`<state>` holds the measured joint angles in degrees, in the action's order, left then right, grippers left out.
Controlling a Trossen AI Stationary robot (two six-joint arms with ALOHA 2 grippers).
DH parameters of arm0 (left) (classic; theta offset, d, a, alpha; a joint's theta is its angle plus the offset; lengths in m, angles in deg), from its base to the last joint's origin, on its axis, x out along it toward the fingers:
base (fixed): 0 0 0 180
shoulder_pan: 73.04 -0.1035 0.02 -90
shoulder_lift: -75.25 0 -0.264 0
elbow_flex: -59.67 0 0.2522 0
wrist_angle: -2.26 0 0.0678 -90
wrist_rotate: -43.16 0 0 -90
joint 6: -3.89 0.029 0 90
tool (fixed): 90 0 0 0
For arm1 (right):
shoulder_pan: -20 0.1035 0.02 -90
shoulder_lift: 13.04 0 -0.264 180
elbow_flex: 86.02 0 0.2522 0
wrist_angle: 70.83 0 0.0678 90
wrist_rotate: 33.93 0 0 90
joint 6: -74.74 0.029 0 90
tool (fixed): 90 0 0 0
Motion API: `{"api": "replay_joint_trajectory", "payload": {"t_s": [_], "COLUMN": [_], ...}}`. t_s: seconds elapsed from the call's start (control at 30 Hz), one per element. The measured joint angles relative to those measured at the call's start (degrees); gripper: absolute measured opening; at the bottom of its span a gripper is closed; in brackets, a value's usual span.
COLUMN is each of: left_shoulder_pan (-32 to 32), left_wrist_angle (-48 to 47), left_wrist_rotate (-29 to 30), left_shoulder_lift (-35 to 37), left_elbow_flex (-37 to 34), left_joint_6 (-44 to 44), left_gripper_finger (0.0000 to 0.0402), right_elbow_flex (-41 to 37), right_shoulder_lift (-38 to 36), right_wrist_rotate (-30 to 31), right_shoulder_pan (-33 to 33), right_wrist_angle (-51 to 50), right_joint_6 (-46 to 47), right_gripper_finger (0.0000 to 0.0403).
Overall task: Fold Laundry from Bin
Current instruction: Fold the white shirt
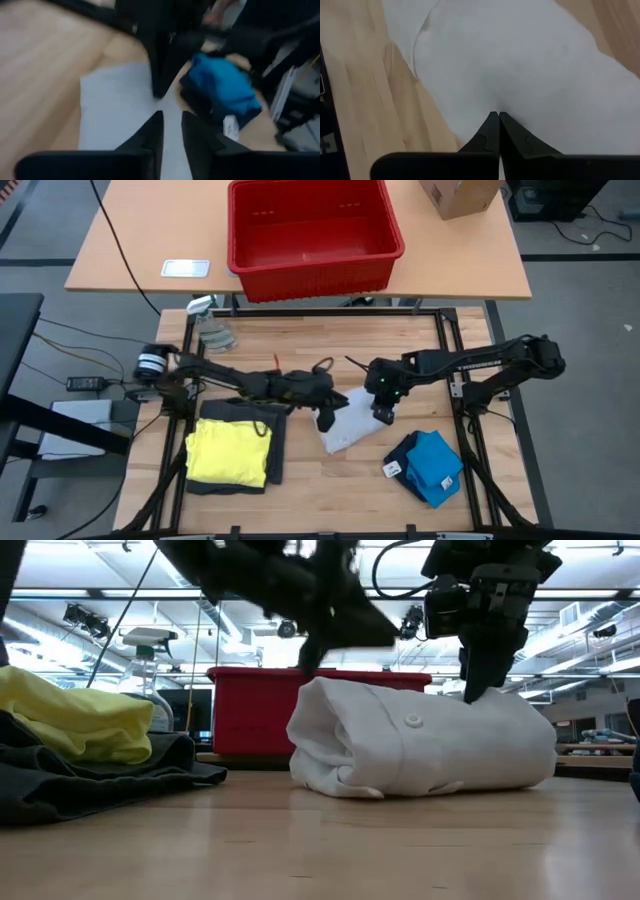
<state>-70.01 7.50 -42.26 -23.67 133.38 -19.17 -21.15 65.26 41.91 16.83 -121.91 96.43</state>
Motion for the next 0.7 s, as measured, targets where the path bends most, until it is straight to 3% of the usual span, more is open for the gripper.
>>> {"api": "replay_joint_trajectory", "payload": {"t_s": [0.13,0.37,0.47,0.7], "left_shoulder_pan": [-1.0,-3.6,-4.5,-7.2], "left_wrist_angle": [-5.3,-17.2,-21.2,-26.6], "left_wrist_rotate": [-3.0,-3.4,-3.5,-9.9], "left_shoulder_lift": [-4.5,-6.6,-6.6,-6.0], "left_elbow_flex": [1.8,1.8,1.4,1.3], "left_joint_6": [-2.0,-9.1,-9.2,-5.9], "left_gripper_finger": [0.0099,0.0104,0.0104,0.0105], "right_elbow_flex": [0.0,0.0,0.0,0.1], "right_shoulder_lift": [0.6,3.0,5.6,10.7], "right_wrist_rotate": [0.8,2.9,4.1,7.8], "right_shoulder_pan": [0.9,3.6,4.5,5.8], "right_wrist_angle": [1.5,6.8,7.1,6.2], "right_joint_6": [2.6,10.5,11.6,16.1], "right_gripper_finger": [0.0007,0.0007,0.0007,0.0007]}}
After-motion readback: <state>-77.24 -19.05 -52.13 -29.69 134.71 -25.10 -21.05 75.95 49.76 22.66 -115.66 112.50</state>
